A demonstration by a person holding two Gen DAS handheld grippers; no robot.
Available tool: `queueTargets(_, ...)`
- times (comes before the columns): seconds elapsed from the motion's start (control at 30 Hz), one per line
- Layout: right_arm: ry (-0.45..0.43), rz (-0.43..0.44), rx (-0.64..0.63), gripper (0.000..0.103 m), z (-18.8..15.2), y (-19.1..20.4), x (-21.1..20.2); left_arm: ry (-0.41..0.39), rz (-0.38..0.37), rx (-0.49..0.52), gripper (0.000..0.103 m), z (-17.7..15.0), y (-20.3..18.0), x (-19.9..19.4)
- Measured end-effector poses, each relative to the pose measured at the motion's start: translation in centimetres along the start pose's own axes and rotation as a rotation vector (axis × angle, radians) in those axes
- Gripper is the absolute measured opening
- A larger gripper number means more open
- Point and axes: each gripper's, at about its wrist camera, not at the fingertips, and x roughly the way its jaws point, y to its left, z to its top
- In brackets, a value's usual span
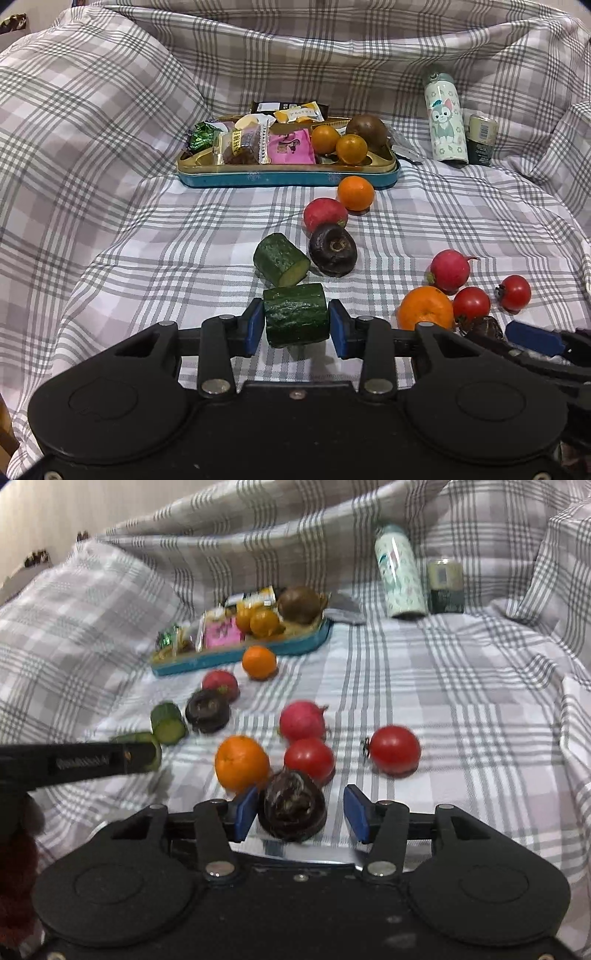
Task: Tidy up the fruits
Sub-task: 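Close the left tool on the cucumber piece and lift it, then carry both items to the steel tray and release them inside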
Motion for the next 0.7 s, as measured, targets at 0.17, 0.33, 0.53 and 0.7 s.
queueTargets(0.17, -0.025, -0.038, -0.058, 0.054, -0.3, 1.1, 0.2, 0.0, -0.005, -0.001, 0.046, -0.3, 0.0, 0.1)
queueTargets(0.33, -0.01, -0.036, -0.103, 0.045, -0.6, 1.5, 0.5, 0.002, -0.007, 0.006, 0.046, -0.7, 0.0, 0.1)
queueTargets(0.53, -0.067, -0.078, -0.165, 0.042, -1.0, 2.1, -0.3, -0.01, -0.011, 0.007, 0.045, -1.0, 0.0, -0.7)
queueTargets(0.7, -0.114, -0.092, -0.177, 0.042, -1.1, 2.2, -1.6, -0.024, -0.022, 0.007, 0.044, -1.5, 0.1, -2.2)
